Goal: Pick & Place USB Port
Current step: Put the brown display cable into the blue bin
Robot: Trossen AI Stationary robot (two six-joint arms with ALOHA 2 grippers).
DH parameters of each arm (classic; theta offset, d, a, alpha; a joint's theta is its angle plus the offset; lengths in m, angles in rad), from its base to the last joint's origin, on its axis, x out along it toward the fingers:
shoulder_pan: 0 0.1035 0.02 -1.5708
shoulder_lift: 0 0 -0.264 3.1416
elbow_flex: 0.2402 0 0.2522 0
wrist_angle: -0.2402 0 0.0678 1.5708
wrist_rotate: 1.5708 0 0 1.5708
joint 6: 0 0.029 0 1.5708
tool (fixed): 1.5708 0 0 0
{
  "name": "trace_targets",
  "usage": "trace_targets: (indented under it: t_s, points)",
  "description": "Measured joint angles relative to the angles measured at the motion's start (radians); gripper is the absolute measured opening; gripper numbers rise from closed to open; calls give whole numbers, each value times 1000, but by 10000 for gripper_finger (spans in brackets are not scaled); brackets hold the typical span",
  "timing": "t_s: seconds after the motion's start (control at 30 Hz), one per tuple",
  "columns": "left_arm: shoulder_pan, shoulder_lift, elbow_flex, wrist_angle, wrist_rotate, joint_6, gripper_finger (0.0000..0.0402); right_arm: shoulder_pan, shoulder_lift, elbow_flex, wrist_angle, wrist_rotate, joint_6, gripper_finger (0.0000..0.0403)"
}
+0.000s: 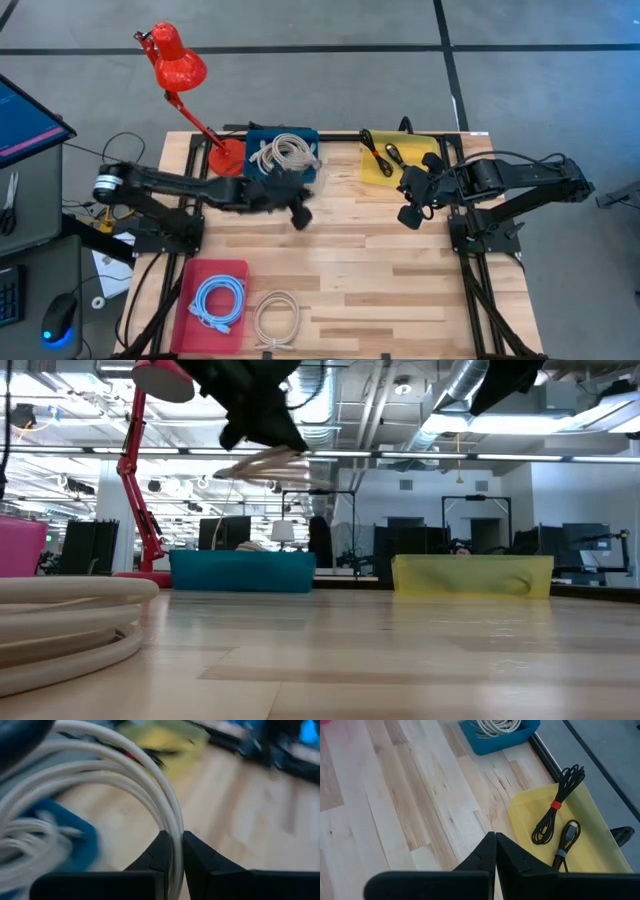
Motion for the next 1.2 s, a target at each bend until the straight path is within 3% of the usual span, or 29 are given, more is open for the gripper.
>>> trace_targets:
  t_s: [0.27,0.67,0.83,1.2]
  points:
    - [251,-127,0,-75,-4,71,29,0,0,0,0,2,0,0]
    - [582,-43,-3,-62,311,69,29,0,0,0,-1,2,0,0]
    - [629,67,-3,-28,470,50,29,0,0,0,-1,2,0,0]
    - [629,260,-3,-15,474,-10,30,0,0,0,-2,1,0,0]
